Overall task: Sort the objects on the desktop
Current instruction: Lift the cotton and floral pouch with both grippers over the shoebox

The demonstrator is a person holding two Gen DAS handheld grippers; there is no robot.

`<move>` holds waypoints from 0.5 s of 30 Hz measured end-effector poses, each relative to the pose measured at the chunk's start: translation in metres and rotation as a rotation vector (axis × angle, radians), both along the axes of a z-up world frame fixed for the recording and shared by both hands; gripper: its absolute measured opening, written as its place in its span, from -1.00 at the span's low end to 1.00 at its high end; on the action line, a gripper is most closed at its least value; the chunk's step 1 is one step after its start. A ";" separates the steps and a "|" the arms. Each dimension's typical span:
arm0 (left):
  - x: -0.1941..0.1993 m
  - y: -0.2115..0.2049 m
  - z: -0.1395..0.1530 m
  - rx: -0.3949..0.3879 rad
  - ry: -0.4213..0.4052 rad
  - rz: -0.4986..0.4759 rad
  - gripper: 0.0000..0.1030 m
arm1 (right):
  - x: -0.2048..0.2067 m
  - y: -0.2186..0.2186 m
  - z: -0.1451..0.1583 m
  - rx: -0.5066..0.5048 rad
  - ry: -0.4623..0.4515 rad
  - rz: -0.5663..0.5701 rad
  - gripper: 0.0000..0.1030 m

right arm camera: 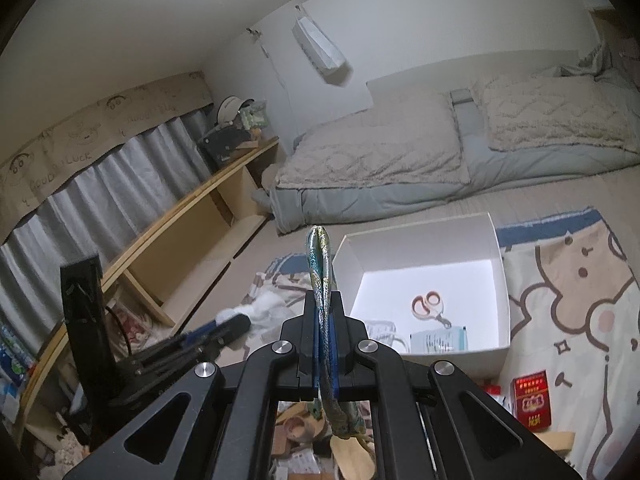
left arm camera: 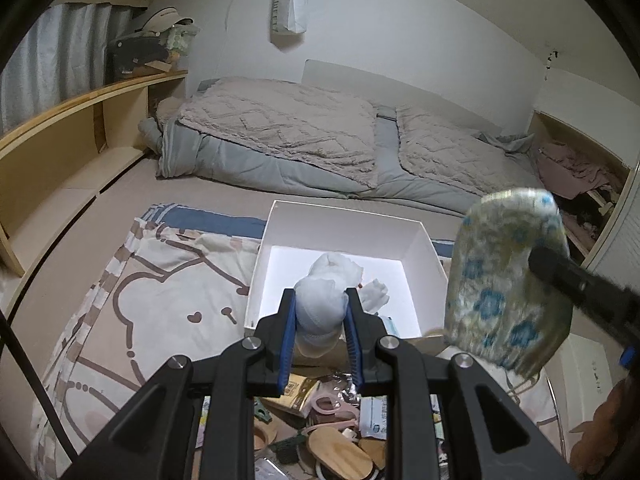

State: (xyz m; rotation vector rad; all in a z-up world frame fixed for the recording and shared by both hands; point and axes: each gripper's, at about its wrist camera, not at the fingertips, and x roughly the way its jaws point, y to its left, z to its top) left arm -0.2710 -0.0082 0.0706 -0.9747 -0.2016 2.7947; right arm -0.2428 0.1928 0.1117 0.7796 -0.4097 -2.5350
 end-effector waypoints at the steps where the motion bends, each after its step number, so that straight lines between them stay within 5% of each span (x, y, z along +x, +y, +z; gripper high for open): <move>1: -0.001 0.001 0.001 0.005 0.000 -0.001 -0.56 | -0.002 -0.001 0.004 0.007 0.013 -0.002 -0.91; 15: -0.027 0.016 0.014 -0.014 0.038 -0.001 -0.56 | -0.036 0.020 0.022 0.029 0.068 -0.070 -0.91</move>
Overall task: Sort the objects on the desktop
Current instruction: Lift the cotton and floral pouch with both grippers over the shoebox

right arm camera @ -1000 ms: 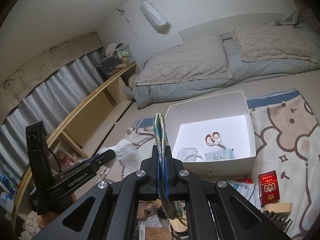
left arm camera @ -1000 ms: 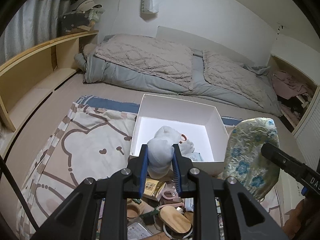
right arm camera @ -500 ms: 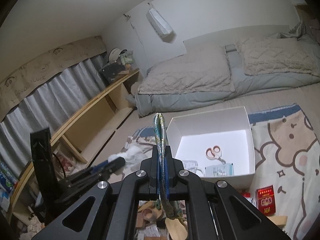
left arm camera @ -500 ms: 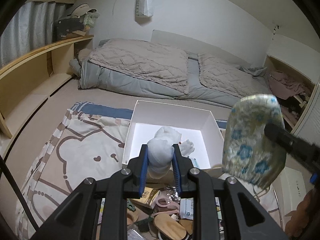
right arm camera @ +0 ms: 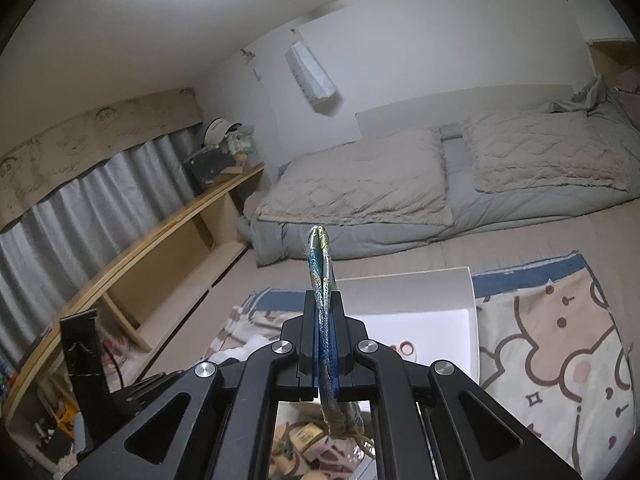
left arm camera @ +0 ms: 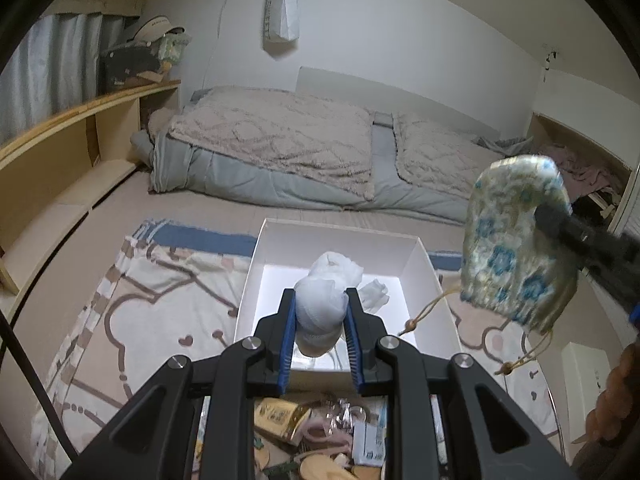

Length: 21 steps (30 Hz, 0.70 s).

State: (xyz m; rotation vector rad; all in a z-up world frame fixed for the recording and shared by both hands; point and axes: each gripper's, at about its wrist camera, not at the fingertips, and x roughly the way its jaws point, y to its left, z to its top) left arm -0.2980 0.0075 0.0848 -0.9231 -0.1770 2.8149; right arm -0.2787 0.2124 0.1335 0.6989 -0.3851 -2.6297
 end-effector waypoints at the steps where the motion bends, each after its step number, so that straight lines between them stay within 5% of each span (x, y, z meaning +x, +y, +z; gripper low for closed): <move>1: -0.002 0.001 0.003 -0.004 0.008 -0.002 -0.56 | -0.003 0.002 -0.001 -0.010 -0.004 -0.003 -0.91; 13: -0.052 0.015 0.024 0.014 0.083 -0.024 -0.56 | -0.039 0.013 -0.012 -0.062 -0.017 -0.038 -0.91; 21: -0.090 0.029 -0.002 0.025 0.044 -0.059 -0.56 | -0.065 0.012 -0.032 -0.031 -0.052 -0.050 -0.91</move>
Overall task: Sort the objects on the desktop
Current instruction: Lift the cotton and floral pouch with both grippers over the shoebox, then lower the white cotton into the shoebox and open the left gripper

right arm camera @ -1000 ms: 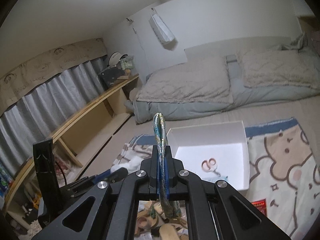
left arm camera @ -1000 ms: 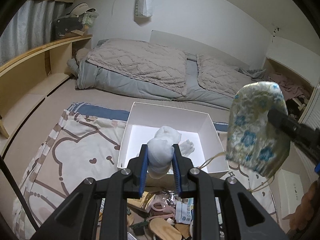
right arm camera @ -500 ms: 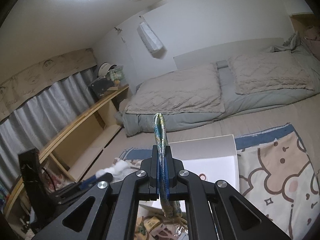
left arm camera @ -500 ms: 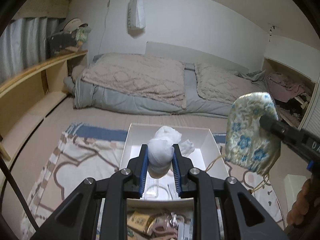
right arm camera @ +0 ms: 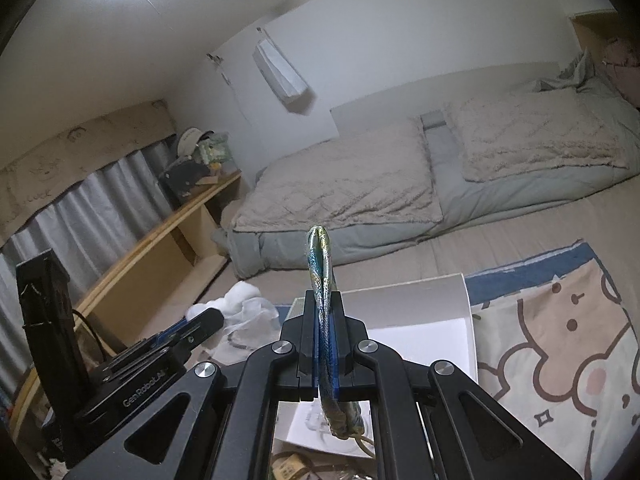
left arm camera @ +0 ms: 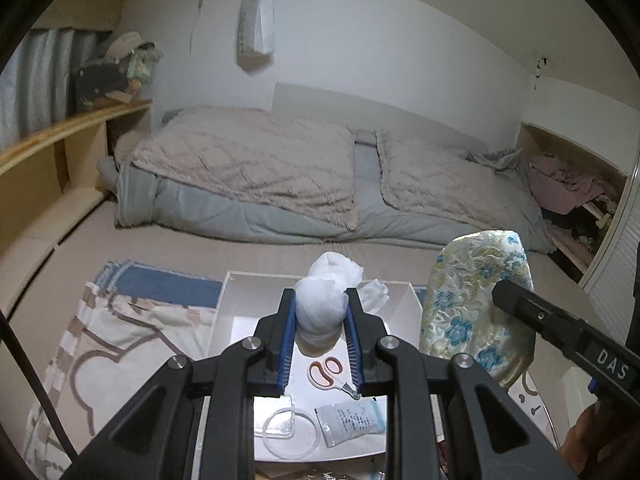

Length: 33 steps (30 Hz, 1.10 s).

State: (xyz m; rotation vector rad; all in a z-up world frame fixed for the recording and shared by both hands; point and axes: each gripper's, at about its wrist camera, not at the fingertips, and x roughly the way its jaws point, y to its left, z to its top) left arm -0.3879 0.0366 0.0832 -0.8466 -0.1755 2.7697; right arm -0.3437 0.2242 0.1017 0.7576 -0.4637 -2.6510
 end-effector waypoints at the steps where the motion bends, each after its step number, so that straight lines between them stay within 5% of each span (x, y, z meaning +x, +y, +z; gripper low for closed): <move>1: -0.005 0.002 -0.006 -0.001 -0.014 -0.006 -0.56 | -0.004 -0.001 -0.005 0.009 -0.010 -0.002 -0.91; 15: -0.052 0.024 -0.108 -0.065 -0.262 -0.038 -0.56 | -0.038 0.002 -0.055 0.076 -0.134 -0.024 -0.91; 24: -0.058 0.024 -0.137 -0.073 -0.405 -0.031 -0.56 | -0.047 0.007 -0.071 0.088 -0.175 -0.035 -0.91; 33: -0.051 0.034 -0.152 -0.202 -0.490 -0.040 -0.55 | -0.048 0.007 -0.074 0.082 -0.186 -0.035 -0.90</move>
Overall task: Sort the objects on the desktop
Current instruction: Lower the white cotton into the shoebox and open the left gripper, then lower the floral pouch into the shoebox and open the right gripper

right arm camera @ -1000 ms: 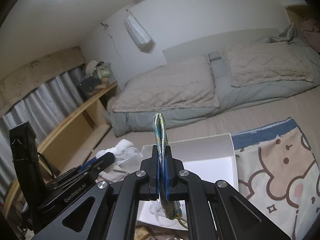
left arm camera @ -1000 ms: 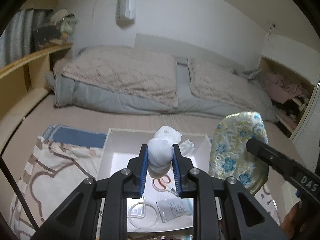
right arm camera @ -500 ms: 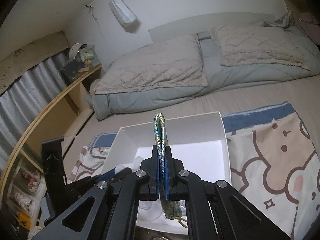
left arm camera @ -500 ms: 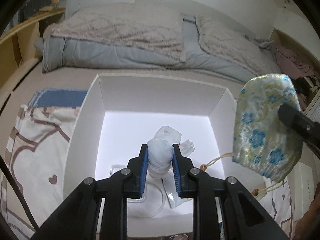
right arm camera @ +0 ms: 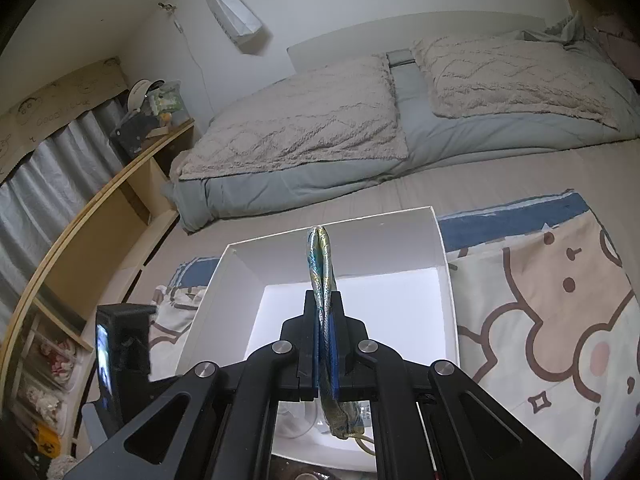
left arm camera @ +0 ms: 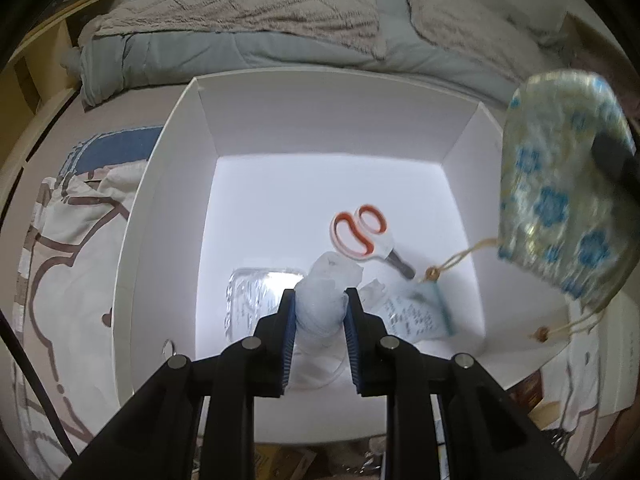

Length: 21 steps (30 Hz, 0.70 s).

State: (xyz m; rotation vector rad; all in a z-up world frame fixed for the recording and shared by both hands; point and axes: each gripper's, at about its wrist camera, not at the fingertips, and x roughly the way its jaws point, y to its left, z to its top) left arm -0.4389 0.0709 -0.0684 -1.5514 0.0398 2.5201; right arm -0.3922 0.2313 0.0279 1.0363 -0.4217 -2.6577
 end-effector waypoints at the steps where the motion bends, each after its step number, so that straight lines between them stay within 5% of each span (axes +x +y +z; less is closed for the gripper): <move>1: 0.000 0.000 -0.002 -0.017 -0.005 -0.001 -0.55 | 0.000 0.000 0.000 -0.001 0.000 -0.001 -0.90; 10: -0.002 -0.008 -0.015 -0.152 -0.027 0.049 -0.42 | -0.001 0.000 -0.001 -0.007 -0.003 0.000 -0.91; 14: -0.001 -0.009 -0.018 -0.229 0.007 0.074 0.09 | -0.002 0.003 -0.001 -0.014 -0.006 -0.001 -0.91; 21: 0.001 -0.008 -0.011 -0.265 0.063 0.073 0.22 | -0.003 0.005 0.000 -0.016 -0.004 -0.003 -0.91</move>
